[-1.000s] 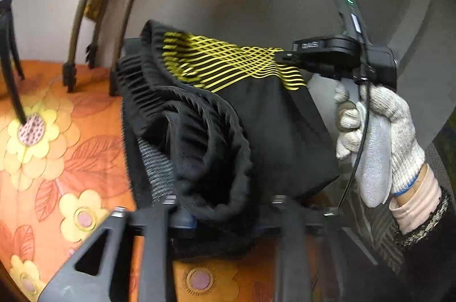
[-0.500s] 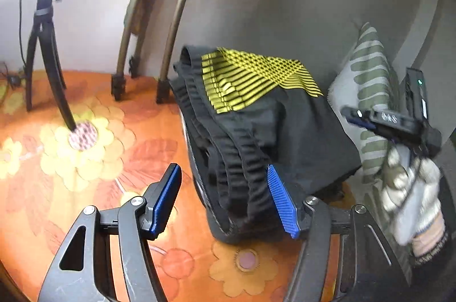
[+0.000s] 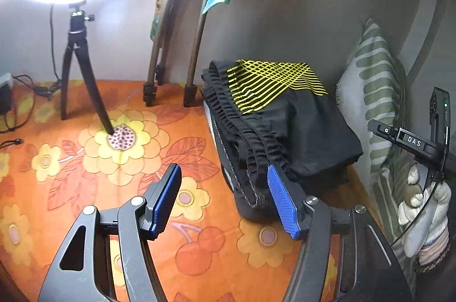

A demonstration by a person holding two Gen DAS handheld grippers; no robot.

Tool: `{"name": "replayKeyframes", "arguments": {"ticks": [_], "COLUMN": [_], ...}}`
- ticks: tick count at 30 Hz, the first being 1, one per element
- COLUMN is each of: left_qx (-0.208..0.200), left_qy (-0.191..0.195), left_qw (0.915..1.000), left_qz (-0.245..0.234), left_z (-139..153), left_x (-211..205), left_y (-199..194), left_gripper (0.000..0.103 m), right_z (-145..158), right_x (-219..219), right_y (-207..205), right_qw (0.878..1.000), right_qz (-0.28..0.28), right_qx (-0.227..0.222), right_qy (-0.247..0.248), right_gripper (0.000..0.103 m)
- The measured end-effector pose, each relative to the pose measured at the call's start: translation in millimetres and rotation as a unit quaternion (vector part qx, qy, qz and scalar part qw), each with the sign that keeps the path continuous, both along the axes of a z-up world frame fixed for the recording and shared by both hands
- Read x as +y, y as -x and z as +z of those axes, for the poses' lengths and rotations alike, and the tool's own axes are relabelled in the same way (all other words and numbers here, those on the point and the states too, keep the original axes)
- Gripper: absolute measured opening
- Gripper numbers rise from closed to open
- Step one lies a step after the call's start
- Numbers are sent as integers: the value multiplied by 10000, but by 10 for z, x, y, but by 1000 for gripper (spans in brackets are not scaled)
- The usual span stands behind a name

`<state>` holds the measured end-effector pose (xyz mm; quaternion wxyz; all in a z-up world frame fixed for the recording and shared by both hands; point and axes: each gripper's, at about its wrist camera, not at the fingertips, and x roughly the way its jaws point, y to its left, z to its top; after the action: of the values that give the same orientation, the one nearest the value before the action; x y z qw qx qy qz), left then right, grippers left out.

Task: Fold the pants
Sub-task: 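Lower the pants onto the clothes stack and open both grippers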

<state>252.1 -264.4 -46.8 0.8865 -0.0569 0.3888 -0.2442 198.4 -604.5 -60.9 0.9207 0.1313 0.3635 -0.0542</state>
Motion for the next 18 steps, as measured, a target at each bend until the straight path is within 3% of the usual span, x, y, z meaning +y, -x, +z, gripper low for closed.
{"name": "replayKeyframes", "arguments": {"ticks": [5,8,12,15,18], "left_qx": [-51,-109,-365,-524,-783], "left_qy": [-58,-77,-185,-224,-356], "left_qw": [9999,9998,9990,9979,9954], "left_qz": [-80,-125,-206,-313,-428], "left_z": [86,132,228,319,411], "left_x": [60,80,86,86,85], "left_y": [203,333,551,739,933], "left_gripper": [62,62,68,68,68], "right_z": [95,135,188,212,224], "right_x": [252,394,611,748,872], "right_y": [260,427,688,877,1049], "right_qw": [9996,9993,9985,9980,9975], "right_qz": [29,34,8,-34,-65], "right_qx": [-144,-276,-400,-496,-554], "right_qy": [224,265,362,387,426], "right_gripper": [38,49,50,59,60]}}
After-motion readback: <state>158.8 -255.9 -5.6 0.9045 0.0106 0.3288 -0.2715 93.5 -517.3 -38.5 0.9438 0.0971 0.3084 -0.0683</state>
